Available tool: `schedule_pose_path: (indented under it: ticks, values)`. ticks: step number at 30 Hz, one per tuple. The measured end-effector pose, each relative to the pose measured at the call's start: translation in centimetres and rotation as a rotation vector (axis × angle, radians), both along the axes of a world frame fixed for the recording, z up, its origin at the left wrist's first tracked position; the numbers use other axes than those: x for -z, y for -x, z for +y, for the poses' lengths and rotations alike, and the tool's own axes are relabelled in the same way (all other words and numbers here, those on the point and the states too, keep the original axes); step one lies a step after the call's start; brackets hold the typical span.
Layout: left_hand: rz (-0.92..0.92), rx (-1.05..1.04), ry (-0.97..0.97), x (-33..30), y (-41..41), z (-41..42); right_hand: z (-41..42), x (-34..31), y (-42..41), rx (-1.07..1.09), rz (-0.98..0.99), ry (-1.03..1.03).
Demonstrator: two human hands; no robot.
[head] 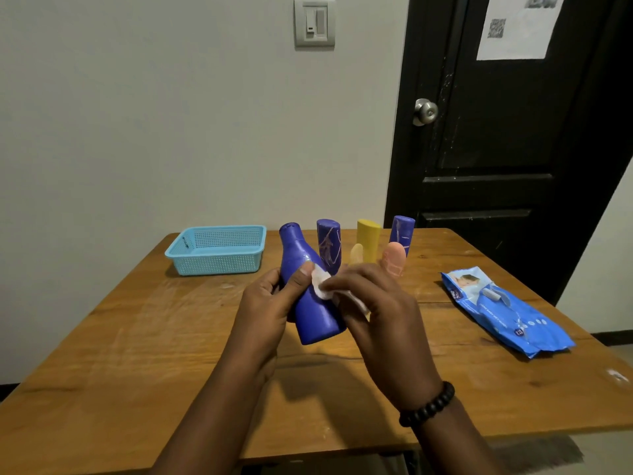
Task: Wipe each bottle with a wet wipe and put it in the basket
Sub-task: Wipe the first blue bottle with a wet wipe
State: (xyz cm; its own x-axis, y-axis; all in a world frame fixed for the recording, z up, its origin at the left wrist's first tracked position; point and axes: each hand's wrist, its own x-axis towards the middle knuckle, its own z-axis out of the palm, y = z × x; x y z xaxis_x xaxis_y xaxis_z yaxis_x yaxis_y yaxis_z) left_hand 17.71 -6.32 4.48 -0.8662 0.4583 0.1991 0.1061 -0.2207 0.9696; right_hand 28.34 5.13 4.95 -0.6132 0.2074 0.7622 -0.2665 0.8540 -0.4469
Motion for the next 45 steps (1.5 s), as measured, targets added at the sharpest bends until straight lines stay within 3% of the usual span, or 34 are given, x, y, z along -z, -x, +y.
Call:
schedule_pose_path:
  ticks: [8, 13, 18, 20, 23, 30, 35, 38, 43, 45]
  values:
    - [-0.060, -0.124, -0.057, 0.9, 0.6, -0.2, 1.5, 2.5, -1.6, 0.013, -0.062, -0.286]
    - [0.087, -0.164, -0.034, 0.5, 0.4, 0.0, 1.7, 0.8, -1.3, 0.110, 0.104, 0.038]
    - [0.184, -0.163, 0.000, 0.4, -0.2, 0.3, 0.5, 0.7, -0.3, 0.014, -0.034, -0.118]
    - [0.248, -0.167, 0.043, 0.6, -0.3, 0.1, 0.7, 1.0, -0.2, 0.066, -0.051, 0.006]
    - [0.290, -0.177, 0.082, 1.0, -0.5, -0.3, 0.6, 0.0, -0.2, 0.153, 0.076, 0.111]
    - [0.425, -0.251, 0.264, 1.2, -1.9, 0.4, -1.7, -1.5, 1.4, 0.100, 0.076, -0.294]
    - [0.507, -0.260, 0.194, 0.9, -2.1, -0.2, 0.5, -0.7, 1.4, 0.178, 0.118, 0.061]
    - [0.541, -0.239, 0.218, 0.9, -2.2, -0.3, 0.5, 0.0, 1.1, 0.231, 0.137, 0.142]
    - [0.564, -0.260, 0.237, 1.2, -2.2, 0.2, -1.8, -0.1, 0.5, 0.109, 0.139, -0.202]
    - [0.584, -0.259, 0.233, 1.3, -2.3, 0.1, -1.4, 0.0, 0.8, 0.123, 0.140, -0.192]
